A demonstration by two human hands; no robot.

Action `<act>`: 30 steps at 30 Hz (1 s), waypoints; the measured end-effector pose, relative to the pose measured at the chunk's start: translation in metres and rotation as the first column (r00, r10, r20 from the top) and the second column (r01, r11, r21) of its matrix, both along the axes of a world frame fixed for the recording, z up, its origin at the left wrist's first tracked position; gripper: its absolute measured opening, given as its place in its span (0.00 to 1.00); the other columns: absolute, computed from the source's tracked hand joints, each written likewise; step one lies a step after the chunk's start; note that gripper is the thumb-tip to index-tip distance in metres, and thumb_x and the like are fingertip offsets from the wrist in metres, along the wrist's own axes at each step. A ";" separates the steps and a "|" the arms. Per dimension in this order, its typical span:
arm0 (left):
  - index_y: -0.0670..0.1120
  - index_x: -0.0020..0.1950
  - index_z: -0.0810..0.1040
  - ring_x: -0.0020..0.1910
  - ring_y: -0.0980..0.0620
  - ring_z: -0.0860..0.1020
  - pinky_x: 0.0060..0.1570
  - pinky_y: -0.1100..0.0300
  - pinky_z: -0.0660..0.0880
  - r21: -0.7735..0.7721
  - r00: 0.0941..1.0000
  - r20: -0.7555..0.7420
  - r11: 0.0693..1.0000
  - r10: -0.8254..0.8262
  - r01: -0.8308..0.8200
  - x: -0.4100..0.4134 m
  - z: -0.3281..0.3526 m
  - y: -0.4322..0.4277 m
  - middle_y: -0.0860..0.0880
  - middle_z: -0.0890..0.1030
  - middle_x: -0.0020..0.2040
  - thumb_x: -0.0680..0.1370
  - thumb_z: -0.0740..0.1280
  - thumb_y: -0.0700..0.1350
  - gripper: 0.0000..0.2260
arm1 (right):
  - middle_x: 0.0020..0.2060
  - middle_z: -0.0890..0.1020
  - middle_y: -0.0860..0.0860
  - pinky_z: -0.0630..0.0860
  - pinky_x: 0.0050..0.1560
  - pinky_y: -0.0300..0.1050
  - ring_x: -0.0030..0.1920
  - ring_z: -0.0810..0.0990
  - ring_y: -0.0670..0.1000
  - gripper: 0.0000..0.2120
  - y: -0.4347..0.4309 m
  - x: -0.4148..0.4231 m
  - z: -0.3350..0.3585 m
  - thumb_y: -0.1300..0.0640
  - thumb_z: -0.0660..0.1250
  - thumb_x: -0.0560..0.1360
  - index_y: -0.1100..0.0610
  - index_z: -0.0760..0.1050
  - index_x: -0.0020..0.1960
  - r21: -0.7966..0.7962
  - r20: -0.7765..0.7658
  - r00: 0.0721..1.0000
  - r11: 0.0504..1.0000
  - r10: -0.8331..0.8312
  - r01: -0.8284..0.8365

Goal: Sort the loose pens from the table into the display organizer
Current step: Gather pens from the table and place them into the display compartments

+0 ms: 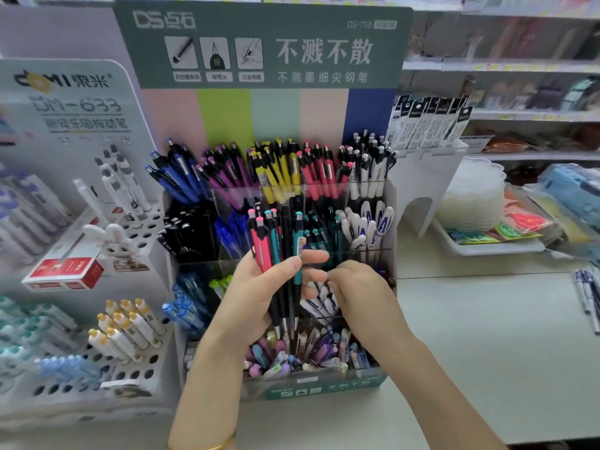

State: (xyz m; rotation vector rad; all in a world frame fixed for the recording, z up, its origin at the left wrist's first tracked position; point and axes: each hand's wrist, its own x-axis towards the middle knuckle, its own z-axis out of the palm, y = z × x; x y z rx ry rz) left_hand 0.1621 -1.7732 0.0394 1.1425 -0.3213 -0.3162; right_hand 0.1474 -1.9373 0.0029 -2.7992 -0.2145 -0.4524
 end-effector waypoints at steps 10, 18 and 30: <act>0.38 0.63 0.74 0.44 0.45 0.84 0.40 0.56 0.80 -0.052 0.996 0.032 0.995 -0.082 0.084 0.001 -0.001 0.007 0.40 0.84 0.50 0.76 0.64 0.39 0.16 | 0.40 0.80 0.44 0.71 0.37 0.32 0.39 0.78 0.40 0.10 0.024 -0.001 0.070 0.59 0.60 0.81 0.54 0.80 0.53 0.799 0.146 0.989 0.586 0.033 -0.138; 0.36 0.61 0.72 0.38 0.47 0.77 0.37 0.56 0.76 0.054 0.988 0.123 0.994 -0.097 0.091 0.004 -0.002 0.014 0.43 0.82 0.46 0.77 0.64 0.39 0.14 | 0.33 0.80 0.53 0.76 0.28 0.40 0.27 0.77 0.45 0.05 0.033 0.008 0.093 0.57 0.70 0.75 0.59 0.79 0.44 0.805 -0.013 0.978 0.583 0.208 -0.113; 0.42 0.58 0.71 0.31 0.52 0.71 0.31 0.60 0.70 0.110 0.927 -0.004 0.921 -0.376 0.374 0.008 -0.003 0.038 0.46 0.74 0.39 0.76 0.67 0.44 0.13 | 0.31 0.75 0.51 0.62 0.27 0.36 0.28 0.65 0.46 0.05 0.027 0.027 0.100 0.57 0.68 0.76 0.57 0.81 0.47 0.856 -0.166 0.871 0.506 0.463 -0.106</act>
